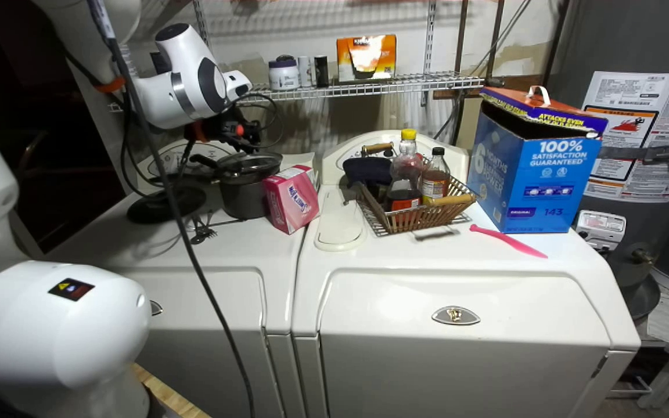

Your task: Put the glass lid on top of the pan.

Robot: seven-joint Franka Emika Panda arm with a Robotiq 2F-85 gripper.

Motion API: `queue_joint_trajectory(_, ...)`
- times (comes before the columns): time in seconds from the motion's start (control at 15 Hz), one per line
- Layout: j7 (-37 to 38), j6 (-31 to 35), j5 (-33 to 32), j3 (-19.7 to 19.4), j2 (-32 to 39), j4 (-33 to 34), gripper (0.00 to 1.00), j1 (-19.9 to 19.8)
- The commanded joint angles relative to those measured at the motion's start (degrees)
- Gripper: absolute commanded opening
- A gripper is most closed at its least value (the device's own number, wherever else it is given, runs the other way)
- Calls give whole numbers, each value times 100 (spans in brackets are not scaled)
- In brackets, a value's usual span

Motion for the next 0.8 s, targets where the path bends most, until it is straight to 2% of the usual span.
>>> queue_joint_trajectory(0.0,-112,-389,-226,73,196,394,34,68)
queue_joint_trajectory(0.27,-389,-598,-178,176,396,578,34,128)
queue_joint_trajectory(0.33,-464,-671,-182,418,434,615,34,-86)
queue_joint_trajectory(0.6,-533,-1128,-337,478,439,763,34,-131)
queue_joint_trajectory(0.67,-565,-1160,-338,494,428,785,84,-142)
queue_joint_trajectory(0.73,-546,-1207,-395,507,393,800,86,-146)
